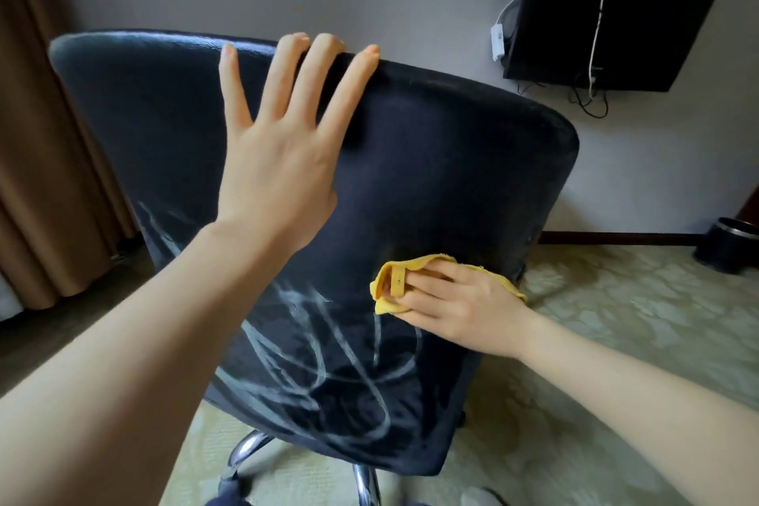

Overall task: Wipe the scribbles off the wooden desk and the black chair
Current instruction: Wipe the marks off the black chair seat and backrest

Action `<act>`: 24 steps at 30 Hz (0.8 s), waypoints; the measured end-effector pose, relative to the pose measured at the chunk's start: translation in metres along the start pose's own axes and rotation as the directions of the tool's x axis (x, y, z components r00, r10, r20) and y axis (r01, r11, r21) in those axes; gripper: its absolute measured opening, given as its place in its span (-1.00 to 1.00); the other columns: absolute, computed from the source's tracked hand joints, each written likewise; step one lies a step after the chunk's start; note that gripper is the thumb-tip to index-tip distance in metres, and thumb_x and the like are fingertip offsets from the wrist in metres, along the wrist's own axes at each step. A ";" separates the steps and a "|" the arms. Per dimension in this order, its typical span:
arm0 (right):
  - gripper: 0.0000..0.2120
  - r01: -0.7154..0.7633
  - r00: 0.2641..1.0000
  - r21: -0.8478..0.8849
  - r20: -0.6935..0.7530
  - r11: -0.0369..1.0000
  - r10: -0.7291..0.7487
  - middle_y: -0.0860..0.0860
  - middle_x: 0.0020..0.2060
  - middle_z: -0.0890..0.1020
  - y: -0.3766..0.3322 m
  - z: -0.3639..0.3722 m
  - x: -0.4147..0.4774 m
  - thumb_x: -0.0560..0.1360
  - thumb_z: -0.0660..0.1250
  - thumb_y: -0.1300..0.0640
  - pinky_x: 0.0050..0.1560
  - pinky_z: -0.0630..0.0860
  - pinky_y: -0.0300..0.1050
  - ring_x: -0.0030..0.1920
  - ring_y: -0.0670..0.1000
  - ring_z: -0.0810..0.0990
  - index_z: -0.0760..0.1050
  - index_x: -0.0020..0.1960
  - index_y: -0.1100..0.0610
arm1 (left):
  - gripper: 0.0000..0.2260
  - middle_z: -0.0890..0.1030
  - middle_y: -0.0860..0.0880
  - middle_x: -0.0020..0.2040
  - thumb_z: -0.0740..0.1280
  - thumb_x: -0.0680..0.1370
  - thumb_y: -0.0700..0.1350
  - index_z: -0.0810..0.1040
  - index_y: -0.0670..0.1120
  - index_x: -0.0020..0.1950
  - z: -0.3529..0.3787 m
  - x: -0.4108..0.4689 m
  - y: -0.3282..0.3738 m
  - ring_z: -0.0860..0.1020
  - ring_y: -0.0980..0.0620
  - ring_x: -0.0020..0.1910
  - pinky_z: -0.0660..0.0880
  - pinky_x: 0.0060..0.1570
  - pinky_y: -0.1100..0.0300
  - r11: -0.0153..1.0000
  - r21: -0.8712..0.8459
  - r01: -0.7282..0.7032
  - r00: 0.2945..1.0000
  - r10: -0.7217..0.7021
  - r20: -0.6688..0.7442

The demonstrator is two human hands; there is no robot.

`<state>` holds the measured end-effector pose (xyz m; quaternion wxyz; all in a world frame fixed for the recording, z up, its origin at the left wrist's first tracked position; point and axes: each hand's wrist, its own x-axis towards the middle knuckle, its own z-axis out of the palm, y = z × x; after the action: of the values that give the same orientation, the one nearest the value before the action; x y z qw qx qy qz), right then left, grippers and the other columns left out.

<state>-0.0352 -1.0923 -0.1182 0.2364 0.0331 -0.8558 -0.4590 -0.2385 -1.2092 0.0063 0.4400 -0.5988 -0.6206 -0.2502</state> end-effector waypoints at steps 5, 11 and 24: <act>-0.78 -0.016 1.000 0.005 0.021 1.000 0.016 -0.01 0.12 0.63 0.024 -0.026 -0.035 0.56 0.29 0.27 0.29 0.38 -0.08 0.19 0.04 0.56 0.62 0.12 0.07 | -0.20 0.23 -0.21 0.42 0.19 0.29 -0.39 0.07 -0.09 0.52 -0.003 0.000 0.005 0.13 -0.23 0.45 -0.09 0.36 -0.37 1.000 -0.001 0.018 1.000 -0.018 0.005; -0.76 -0.109 0.990 -0.152 -0.110 0.982 0.092 0.05 0.12 0.64 0.079 -0.076 -0.032 0.55 0.33 0.28 0.19 0.43 -0.04 0.20 0.07 0.52 0.62 0.15 0.06 | -0.23 0.20 -0.24 0.44 0.18 0.31 -0.38 0.06 -0.12 0.51 -0.003 -0.003 0.009 0.10 -0.24 0.47 -0.11 0.35 -0.39 0.998 -0.027 0.051 0.999 -0.051 0.004; -0.68 -0.581 0.738 0.140 -0.325 0.802 0.592 0.08 0.27 0.39 0.033 -0.044 -0.019 0.62 0.07 0.35 0.39 0.30 -0.02 0.28 0.17 0.32 0.43 0.28 0.11 | -0.26 0.17 -0.20 0.45 0.19 0.35 -0.35 0.03 -0.11 0.51 -0.007 -0.005 0.005 0.11 -0.19 0.46 -0.10 0.33 -0.40 0.999 -0.023 0.032 0.999 -0.032 0.019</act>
<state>0.0067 -1.1022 -0.0784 0.5176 -0.1526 -0.7723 -0.3351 -0.2326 -1.2170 0.0044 0.4231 -0.5961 -0.6314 -0.2588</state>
